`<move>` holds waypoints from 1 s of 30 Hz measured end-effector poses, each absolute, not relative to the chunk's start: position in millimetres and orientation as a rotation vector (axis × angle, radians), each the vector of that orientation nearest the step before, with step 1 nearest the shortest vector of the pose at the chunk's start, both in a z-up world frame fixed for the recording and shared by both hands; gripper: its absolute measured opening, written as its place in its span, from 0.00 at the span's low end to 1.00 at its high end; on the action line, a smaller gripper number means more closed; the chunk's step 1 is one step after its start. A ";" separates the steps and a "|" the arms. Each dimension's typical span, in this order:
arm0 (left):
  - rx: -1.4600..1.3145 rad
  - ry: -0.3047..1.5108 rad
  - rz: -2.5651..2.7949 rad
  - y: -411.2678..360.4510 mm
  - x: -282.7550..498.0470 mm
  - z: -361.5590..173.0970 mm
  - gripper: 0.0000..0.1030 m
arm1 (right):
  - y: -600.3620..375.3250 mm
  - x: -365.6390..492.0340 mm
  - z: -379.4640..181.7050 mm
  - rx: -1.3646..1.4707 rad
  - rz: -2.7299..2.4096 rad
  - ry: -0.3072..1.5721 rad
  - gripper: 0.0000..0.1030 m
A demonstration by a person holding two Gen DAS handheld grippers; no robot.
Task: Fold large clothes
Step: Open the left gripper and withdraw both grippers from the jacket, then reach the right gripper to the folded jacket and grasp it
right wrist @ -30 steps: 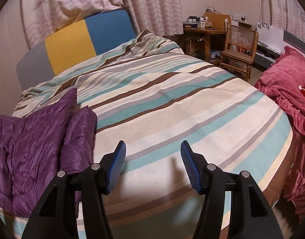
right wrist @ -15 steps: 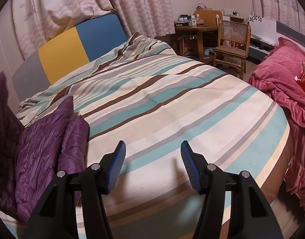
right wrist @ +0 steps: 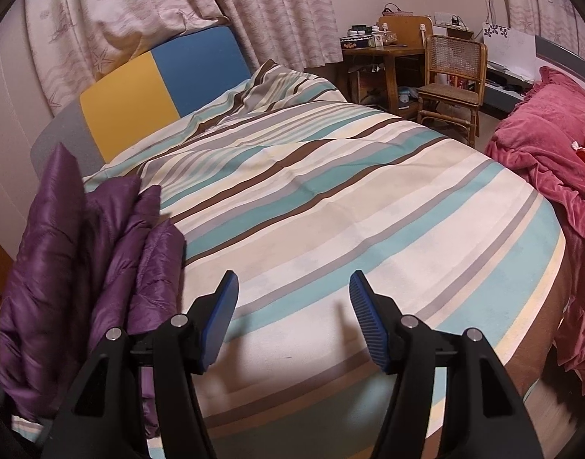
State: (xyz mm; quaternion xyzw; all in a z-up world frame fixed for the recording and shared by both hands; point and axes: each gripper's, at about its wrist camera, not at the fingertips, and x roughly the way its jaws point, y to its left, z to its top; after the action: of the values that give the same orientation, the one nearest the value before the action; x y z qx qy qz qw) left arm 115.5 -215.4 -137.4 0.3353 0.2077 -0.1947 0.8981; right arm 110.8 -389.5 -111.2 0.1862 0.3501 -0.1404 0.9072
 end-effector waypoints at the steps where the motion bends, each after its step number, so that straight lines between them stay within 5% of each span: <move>1: 0.703 0.438 -0.403 -217.2 117.9 -140.8 0.32 | -388.8 111.4 -111.4 0.383 -0.286 0.724 0.59; 2: 0.702 0.446 -0.406 -218.0 120.0 -141.3 0.36 | -386.9 111.8 -111.6 0.383 -0.280 0.725 0.59; 4: 0.668 0.460 -0.460 -218.5 119.7 -136.6 0.71 | -383.6 112.7 -111.4 0.382 -0.269 0.727 0.59; 6: 0.597 0.473 -0.534 -213.2 116.4 -126.8 0.82 | -378.7 113.1 -110.3 0.374 -0.257 0.725 0.59; 19: -0.007 0.487 -0.530 -119.1 122.2 -55.9 0.89 | -360.7 114.0 -109.8 0.333 -0.213 0.734 0.59; 30: -0.345 0.616 -0.154 -26.6 174.4 -70.2 0.89 | -353.2 116.3 -111.6 0.298 -0.199 0.747 0.59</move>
State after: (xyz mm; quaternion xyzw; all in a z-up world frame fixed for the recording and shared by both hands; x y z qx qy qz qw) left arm 174.4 -26.6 -70.2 -0.1686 0.3014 -0.0752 0.9355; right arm 116.3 -353.2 -111.6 0.1448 0.3630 -0.0966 0.9154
